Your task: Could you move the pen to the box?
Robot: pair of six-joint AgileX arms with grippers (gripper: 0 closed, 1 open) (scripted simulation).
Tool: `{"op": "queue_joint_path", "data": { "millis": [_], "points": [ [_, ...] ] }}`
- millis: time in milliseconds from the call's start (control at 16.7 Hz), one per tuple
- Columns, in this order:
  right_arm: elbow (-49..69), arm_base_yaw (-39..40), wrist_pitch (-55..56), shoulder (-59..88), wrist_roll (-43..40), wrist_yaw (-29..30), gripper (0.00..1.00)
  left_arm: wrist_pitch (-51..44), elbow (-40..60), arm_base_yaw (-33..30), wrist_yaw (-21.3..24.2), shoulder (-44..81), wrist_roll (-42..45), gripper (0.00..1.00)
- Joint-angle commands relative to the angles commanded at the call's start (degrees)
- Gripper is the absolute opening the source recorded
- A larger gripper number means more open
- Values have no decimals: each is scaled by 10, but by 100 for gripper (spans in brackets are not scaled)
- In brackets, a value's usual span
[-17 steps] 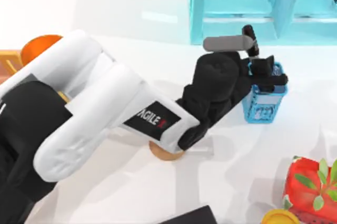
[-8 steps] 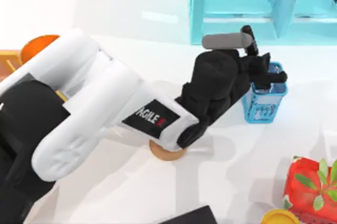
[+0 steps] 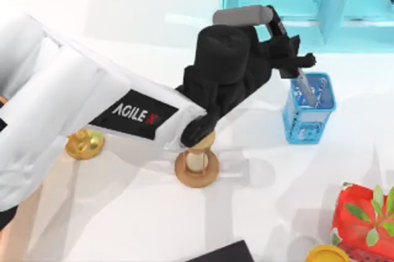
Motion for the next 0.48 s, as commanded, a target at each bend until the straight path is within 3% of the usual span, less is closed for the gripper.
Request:
{"op": "queue_joint_path", "data": {
  "millis": [480],
  "points": [
    [0,0,0,0,0,0,100,-63,-45,52,50,-116,9,0]
  ]
}}
